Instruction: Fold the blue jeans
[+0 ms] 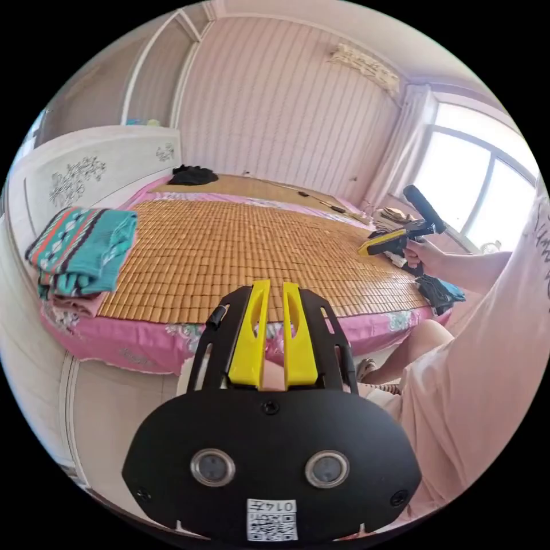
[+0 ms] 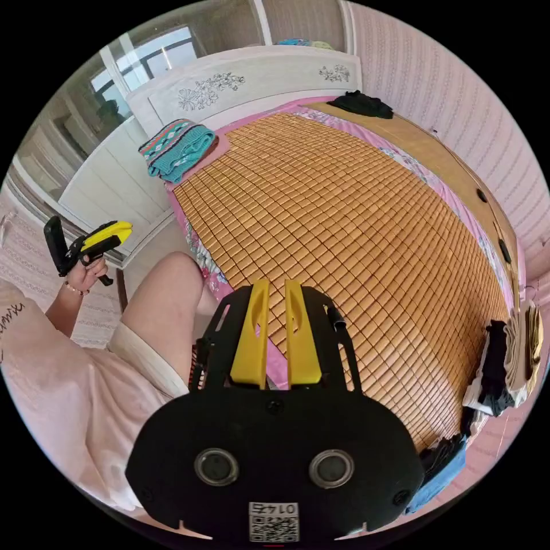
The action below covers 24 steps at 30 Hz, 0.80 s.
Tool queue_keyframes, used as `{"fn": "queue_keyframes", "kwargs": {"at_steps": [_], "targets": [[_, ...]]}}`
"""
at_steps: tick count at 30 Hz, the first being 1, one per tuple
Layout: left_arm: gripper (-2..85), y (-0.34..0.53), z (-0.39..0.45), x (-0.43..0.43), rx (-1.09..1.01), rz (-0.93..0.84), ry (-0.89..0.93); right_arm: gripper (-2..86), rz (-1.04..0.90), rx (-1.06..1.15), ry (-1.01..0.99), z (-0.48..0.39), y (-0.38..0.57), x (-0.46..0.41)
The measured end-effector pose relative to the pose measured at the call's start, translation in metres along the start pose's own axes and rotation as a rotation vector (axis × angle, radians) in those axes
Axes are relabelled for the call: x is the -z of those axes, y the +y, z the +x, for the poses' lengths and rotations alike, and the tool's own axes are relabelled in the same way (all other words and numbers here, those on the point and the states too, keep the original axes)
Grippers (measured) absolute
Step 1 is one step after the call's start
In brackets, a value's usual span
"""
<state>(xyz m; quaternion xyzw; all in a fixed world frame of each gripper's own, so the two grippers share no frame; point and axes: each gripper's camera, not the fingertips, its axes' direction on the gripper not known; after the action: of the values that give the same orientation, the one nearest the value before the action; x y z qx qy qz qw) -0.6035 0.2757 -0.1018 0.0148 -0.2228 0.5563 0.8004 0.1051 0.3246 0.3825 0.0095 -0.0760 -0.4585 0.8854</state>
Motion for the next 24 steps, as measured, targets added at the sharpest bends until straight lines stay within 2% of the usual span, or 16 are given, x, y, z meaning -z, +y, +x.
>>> {"fn": "queue_keyframes", "kwargs": {"at_steps": [8, 12, 19, 24], "targets": [[5.7, -0.117, 0.214, -0.104, -0.338, -0.080, 0.403, 7.2, 0.160, -0.475, 0.260, 0.091, 0.251, 0.098], [7.0, -0.165, 0.324, -0.173, -0.503, -0.185, 0.539, 8.3, 0.129, -0.646, 0.447, 0.125, 0.346, 0.125], [10.5, -0.209, 0.491, -0.290, -0.676, -0.377, 0.703, 16.3, 0.027, -0.733, 0.511, 0.171, 0.420, 0.125], [11.8, -0.215, 0.606, -0.373, -0.777, -0.508, 0.758, 11.2, -0.051, -0.681, 0.523, 0.189, 0.438, 0.113]]}}
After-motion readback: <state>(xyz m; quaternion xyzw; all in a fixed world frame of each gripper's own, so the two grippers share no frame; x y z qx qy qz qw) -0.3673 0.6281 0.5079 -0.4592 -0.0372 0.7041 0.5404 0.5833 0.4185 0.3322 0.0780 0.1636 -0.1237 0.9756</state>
